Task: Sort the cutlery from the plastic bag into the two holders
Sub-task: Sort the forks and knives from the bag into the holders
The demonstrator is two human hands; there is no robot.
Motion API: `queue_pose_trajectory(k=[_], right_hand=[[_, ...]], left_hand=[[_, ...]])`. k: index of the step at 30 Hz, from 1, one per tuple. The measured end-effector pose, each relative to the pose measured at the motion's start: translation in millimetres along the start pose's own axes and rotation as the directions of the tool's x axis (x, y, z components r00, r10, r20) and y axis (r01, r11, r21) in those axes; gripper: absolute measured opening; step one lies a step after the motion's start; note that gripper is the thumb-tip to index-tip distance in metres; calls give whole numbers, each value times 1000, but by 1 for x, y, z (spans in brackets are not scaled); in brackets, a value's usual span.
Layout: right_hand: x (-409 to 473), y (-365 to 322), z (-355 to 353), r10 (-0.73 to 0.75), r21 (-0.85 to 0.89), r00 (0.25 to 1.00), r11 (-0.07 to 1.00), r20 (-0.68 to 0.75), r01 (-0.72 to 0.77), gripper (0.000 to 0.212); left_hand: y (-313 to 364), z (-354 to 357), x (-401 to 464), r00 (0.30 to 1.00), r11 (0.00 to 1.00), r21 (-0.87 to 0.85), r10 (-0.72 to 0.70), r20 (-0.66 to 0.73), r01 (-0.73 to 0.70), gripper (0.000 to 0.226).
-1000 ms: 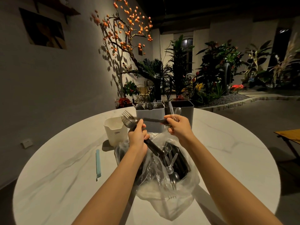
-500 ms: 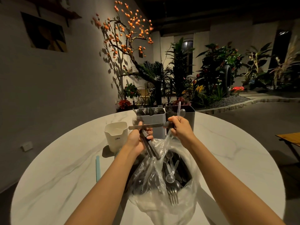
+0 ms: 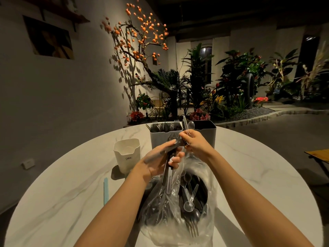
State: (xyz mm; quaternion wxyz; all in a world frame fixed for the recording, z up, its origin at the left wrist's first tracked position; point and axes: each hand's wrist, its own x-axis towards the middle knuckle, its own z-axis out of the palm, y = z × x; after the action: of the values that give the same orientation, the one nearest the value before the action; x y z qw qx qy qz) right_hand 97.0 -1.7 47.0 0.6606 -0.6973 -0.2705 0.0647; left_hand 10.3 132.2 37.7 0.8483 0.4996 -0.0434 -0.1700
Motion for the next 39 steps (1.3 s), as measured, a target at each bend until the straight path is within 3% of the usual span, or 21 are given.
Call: queue_pose_trajectory(k=[4,9,13,20,23,28,33,37,39], right_hand=[[6,-1,1,30,106,999,994,17,-32,28],[14,-4,1,110,266,991,960,-74,-87,31],[17,-7,1,111,242,990,966,-90,-86,29],[22,-14,8,142,-3,985,990,102,-142,42],[18,-20,10,190,123,963,969,191,-215,45],[28,-25,17,203,417,971,877,131,-239,45],[35,-22,19,126,438,990,888,61,-140,44],[41,-24,22,95,387,992,920,-81,-56,37],[44,-24,24,74,299,982,954,-172,-20,31]], left_hand=[[5,-3,1,1000,995,103,2,-3,-1,26],[14,-5,4,993,996,18,83,-85,-82,16],[26,-5,11,964,971,-105,196,-179,-217,27],[58,9,25,791,850,-84,442,-423,-520,27],[68,14,31,697,791,6,542,-470,-611,26],[67,8,38,677,789,95,576,-457,-607,25],[63,0,45,606,760,192,621,-497,-621,27],[66,-6,52,460,726,450,682,-569,-520,34],[67,-3,57,422,707,531,706,-568,-468,43]])
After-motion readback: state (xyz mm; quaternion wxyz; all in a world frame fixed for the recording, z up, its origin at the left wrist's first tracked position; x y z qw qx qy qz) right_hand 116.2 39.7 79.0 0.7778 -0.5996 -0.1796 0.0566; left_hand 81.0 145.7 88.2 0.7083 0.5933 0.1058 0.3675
